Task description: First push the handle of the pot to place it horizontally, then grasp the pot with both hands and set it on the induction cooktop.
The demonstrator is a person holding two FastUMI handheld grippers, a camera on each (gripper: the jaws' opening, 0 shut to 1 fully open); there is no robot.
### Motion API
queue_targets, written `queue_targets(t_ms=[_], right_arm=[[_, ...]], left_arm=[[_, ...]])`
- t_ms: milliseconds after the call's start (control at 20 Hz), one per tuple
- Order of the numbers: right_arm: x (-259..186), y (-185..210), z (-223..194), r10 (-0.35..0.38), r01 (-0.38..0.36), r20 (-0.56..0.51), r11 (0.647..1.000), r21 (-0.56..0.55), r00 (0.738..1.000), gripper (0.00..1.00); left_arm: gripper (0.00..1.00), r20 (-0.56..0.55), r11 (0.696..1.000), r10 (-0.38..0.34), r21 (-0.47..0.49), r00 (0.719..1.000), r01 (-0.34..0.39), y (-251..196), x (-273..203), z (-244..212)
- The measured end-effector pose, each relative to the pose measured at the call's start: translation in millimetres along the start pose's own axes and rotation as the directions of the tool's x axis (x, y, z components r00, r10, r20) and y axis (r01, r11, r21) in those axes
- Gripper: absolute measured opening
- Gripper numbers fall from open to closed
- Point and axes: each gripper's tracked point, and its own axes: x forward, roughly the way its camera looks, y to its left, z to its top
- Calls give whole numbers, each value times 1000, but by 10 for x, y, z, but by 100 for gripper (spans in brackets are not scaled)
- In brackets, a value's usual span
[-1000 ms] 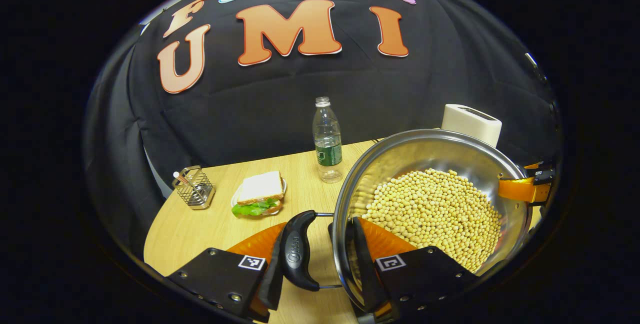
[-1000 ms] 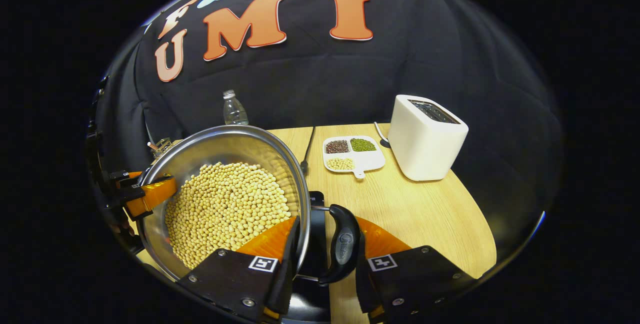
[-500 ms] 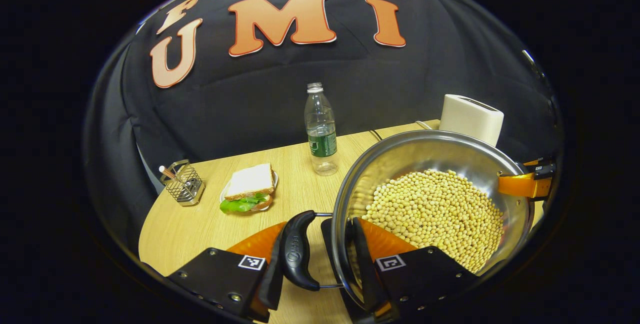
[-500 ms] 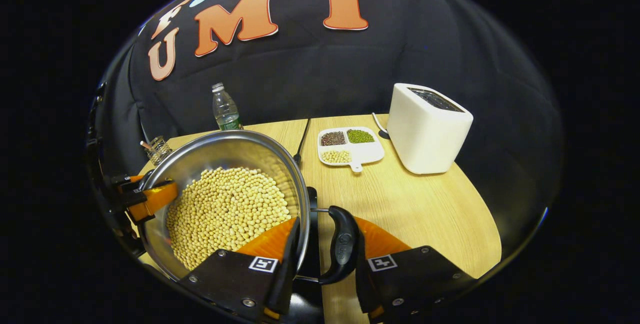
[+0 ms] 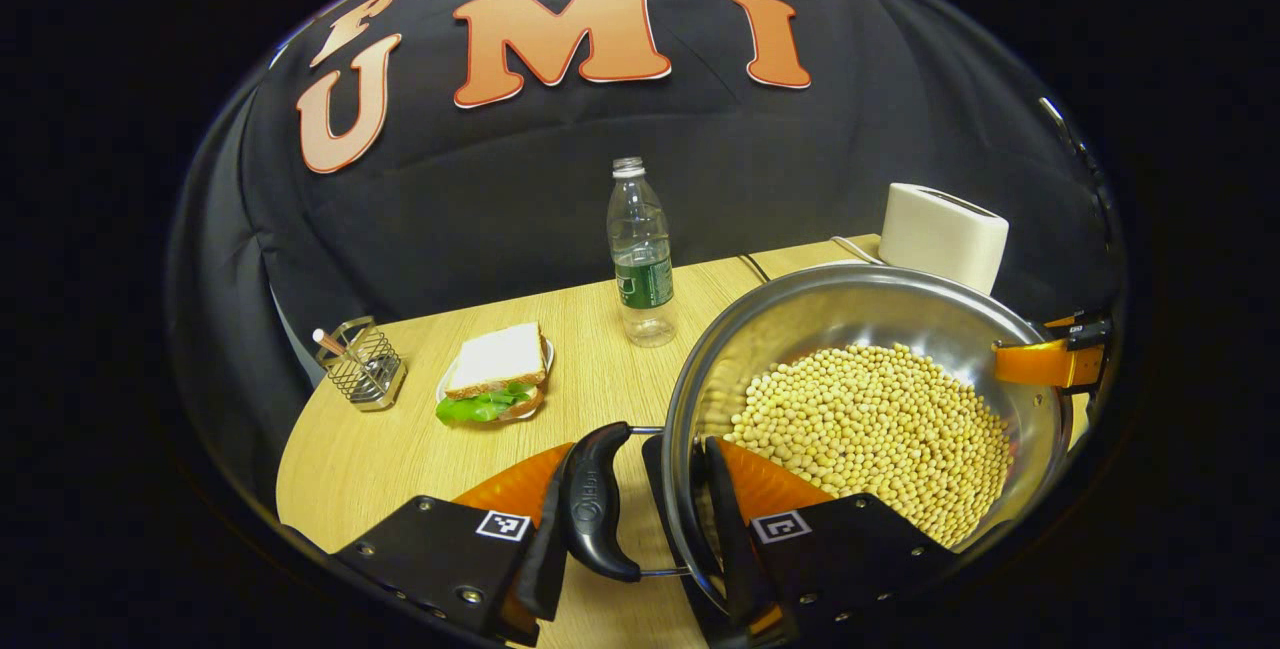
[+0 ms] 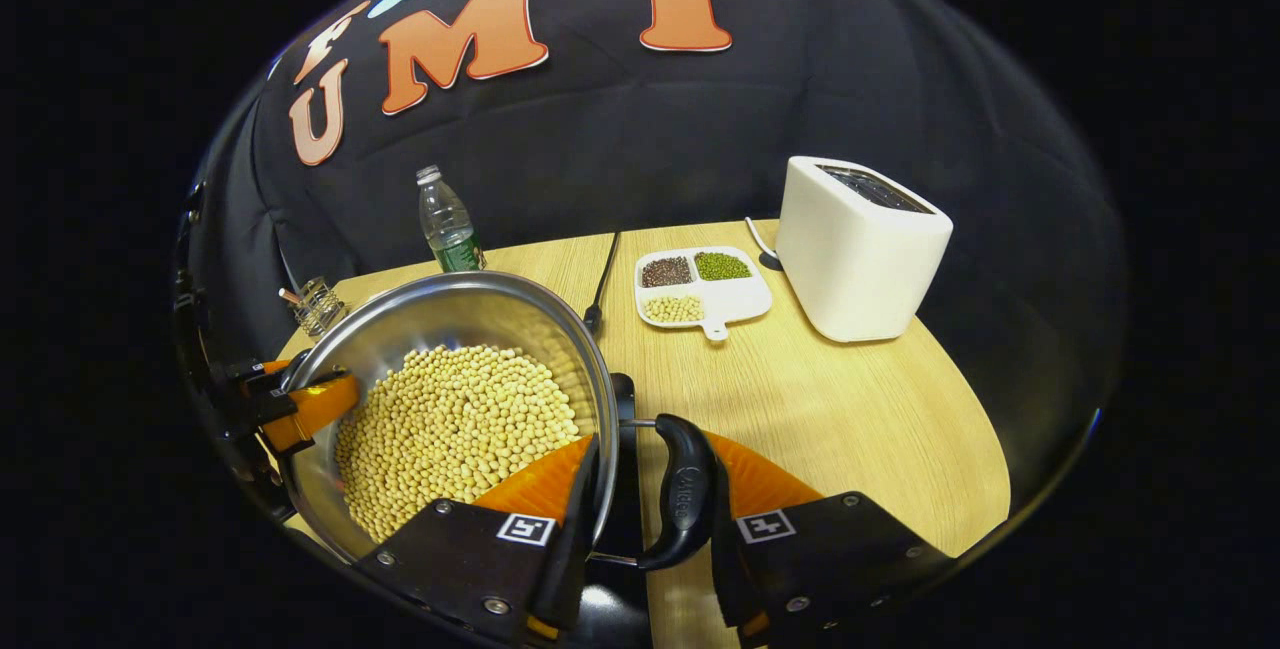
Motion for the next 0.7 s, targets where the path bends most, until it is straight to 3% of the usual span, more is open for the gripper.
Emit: queue_targets(t_ms=[50, 200, 400, 600, 700], right_arm=[[10, 7, 10, 1, -1, 6, 1000, 2, 1000, 50], [17, -5, 21, -5, 5, 17, 1000, -21, 1000, 59], [-155, -79, 283, -52, 66, 133, 992, -104, 990, 67], [-613, -170, 786, -83, 125, 301, 984, -124, 950, 82], [-950, -141, 1096, -68, 130, 400, 983, -128, 914, 89]], left_arm=[[65, -1, 1000, 1, -12, 1000, -1, 12, 9, 15], [69, -14, 1000, 16, -16, 1000, -16, -12, -35, -3], [75, 49, 998, 65, 4, 997, -65, 47, -91, 142], [76, 169, 993, 97, -88, 981, -83, 296, -633, 612], [76, 273, 989, 133, -101, 953, -109, 482, -1009, 973]])
